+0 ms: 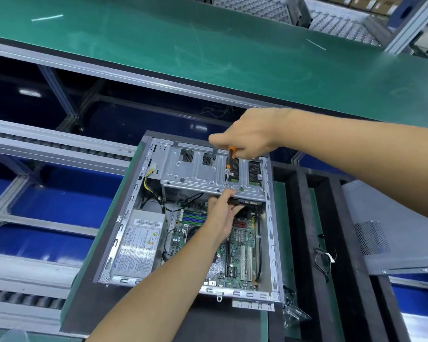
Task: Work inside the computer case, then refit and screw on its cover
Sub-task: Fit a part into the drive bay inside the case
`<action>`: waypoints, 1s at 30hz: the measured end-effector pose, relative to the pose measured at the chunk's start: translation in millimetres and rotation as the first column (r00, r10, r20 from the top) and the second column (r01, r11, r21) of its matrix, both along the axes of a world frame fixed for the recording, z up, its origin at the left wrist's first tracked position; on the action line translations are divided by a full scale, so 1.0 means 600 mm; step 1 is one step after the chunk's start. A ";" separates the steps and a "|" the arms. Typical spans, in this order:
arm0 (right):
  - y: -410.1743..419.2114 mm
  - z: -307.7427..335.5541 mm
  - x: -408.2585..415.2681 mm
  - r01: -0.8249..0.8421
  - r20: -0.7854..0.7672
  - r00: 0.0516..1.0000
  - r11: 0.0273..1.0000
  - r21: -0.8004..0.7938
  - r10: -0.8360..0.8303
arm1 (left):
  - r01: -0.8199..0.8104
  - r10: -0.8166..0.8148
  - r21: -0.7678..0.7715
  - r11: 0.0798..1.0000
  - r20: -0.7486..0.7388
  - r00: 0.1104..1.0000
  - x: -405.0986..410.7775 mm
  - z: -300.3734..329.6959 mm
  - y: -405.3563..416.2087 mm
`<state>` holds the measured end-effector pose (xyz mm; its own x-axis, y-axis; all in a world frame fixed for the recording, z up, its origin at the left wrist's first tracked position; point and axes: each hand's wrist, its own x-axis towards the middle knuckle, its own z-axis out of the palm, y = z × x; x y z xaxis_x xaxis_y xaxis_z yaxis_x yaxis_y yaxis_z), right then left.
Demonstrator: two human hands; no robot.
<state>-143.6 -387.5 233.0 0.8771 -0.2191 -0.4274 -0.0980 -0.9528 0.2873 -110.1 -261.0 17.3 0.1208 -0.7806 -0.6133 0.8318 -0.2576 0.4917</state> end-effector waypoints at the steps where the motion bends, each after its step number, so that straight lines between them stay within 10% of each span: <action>1: 0.002 0.001 0.000 -0.034 -0.007 0.999 0.999 0.008 0.034 | -0.001 0.001 -0.002 1.000 -0.002 1.000 0.000 0.000 0.000; 8: 0.010 -0.005 0.010 0.031 -0.010 0.999 0.979 -0.203 -0.033 | 0.001 -0.001 -0.008 1.000 0.000 1.000 -0.001 -0.001 0.000; 15: 0.011 -0.011 -0.003 0.084 -0.004 0.996 0.996 0.009 -0.084 | -0.008 0.008 -0.001 1.000 0.011 1.000 -0.001 0.001 -0.002; 30: -0.001 -0.024 -0.011 0.062 0.063 0.997 0.991 -0.120 -0.055 | -0.009 0.009 0.007 1.000 0.006 1.000 -0.001 -0.009 -0.004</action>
